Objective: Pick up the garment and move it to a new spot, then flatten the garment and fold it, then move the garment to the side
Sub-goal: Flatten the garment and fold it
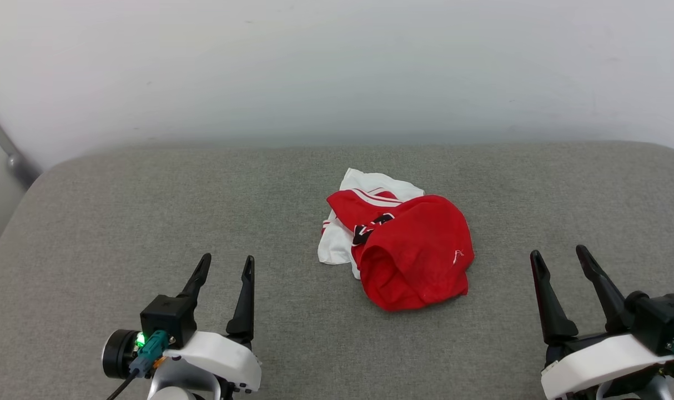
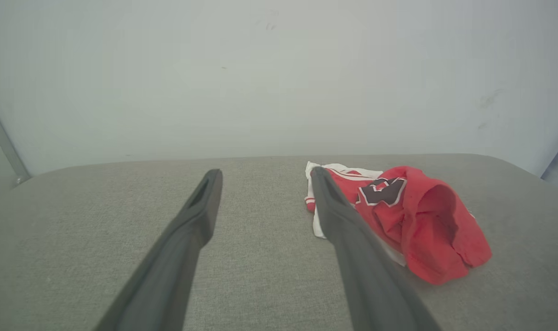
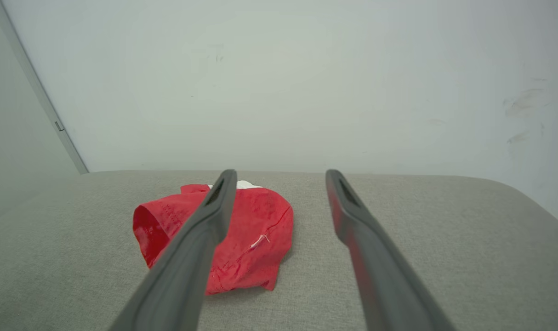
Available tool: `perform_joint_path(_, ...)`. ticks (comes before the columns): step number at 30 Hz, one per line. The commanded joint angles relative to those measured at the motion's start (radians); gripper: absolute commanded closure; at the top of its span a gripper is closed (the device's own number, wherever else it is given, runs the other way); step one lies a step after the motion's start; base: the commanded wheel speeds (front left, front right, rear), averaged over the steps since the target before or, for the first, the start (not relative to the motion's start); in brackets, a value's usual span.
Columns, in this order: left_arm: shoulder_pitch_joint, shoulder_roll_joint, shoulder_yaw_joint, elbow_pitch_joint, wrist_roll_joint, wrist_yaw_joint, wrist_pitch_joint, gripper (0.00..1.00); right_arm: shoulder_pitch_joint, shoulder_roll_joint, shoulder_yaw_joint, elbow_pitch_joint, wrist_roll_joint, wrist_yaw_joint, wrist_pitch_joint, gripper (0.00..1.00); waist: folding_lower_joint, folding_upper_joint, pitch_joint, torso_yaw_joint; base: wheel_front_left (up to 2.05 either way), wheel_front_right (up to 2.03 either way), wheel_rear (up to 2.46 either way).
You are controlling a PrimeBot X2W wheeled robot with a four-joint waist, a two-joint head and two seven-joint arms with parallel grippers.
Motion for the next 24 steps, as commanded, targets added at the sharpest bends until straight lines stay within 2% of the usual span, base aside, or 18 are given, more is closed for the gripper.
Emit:
perform_joint_path(1,0.005,0.002,0.001,-0.005,-0.002,0.005,0.001,0.0,0.0,0.001,0.0,0.002,0.005,0.0,0.001,0.0,0.0,0.0,0.0,0.002,0.0,0.0,0.0)
perform_joint_path(7,-0.023,0.001,0.007,-0.007,-0.012,0.001,-0.004,0.0,-0.004,0.002,-0.004,0.009,0.012,0.0,-0.009,0.0,0.0,0.0,0.002,0.008,0.0,0.0,0.0)
perform_joint_path(10,-0.064,-0.005,-0.001,0.005,-0.016,-0.017,0.01,0.0,-0.009,0.002,-0.009,0.01,0.013,0.0,-0.009,0.0,0.0,0.0,0.01,0.014,0.0,0.0,0.0)
perform_joint_path(15,-0.203,-0.014,-0.024,0.052,-0.068,-0.107,0.088,0.0,-0.043,0.002,-0.002,0.003,0.004,0.0,-0.004,0.0,0.0,0.0,0.045,0.013,0.0,0.0,0.0)
perform_joint_path(20,-0.388,-0.008,-0.066,0.146,-0.108,-0.207,0.255,0.0,-0.083,0.002,0.019,0.003,0.002,0.0,-0.014,0.0,0.0,0.0,0.111,-0.012,0.0,0.0,0.0)
perform_joint_path(24,-0.487,-0.006,-0.087,0.222,-0.13,-0.245,0.368,0.0,-0.104,0.002,0.026,0.008,0.002,0.0,-0.022,0.0,0.0,0.0,0.158,-0.037,0.0,0.0,0.0)
